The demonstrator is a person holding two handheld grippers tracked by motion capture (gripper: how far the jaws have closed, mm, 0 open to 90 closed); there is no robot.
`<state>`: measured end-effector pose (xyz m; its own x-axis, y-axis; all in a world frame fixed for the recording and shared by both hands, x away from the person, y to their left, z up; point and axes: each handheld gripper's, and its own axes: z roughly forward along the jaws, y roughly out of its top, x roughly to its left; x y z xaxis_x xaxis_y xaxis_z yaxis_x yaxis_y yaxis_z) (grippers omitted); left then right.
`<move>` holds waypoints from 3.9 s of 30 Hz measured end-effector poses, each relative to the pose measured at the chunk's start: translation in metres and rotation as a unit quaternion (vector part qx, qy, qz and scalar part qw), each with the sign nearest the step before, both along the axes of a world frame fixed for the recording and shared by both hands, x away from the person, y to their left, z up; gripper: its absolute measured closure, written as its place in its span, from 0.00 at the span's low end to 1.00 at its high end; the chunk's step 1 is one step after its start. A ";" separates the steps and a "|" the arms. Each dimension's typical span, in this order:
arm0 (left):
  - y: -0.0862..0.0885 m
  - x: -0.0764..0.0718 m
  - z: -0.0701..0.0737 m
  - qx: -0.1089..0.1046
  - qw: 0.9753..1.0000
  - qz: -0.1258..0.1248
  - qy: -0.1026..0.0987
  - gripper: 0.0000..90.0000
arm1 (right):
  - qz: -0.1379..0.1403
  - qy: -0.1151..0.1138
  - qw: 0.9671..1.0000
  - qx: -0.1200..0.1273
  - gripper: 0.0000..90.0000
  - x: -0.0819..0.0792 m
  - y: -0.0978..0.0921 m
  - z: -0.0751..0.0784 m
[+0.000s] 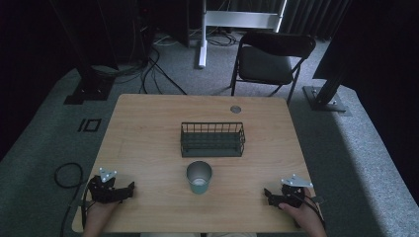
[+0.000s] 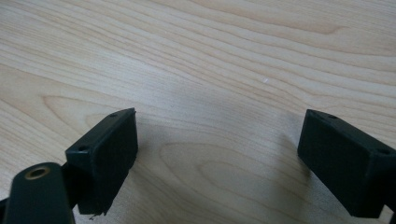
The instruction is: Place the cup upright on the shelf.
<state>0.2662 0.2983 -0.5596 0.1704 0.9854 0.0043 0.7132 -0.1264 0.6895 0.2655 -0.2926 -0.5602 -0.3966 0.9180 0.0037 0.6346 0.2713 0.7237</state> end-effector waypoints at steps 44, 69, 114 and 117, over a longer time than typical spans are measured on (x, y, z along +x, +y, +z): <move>0.000 0.000 0.000 0.000 1.000 0.000 0.000 0.02 | 0.071 -0.009 0.997 0.011 0.13 0.005 0.031 0.015; 0.000 0.000 0.000 0.000 1.000 0.000 0.000 0.02 | 0.166 -0.020 0.985 0.038 0.13 0.011 0.097 0.020; 0.000 0.000 0.000 -0.001 1.000 0.000 0.000 0.02 | 0.293 -0.064 0.949 0.100 0.14 0.016 0.186 0.035; 0.000 0.000 0.000 -0.001 1.000 0.000 0.000 0.02 | 0.296 -0.069 0.948 0.100 0.14 0.018 0.192 0.035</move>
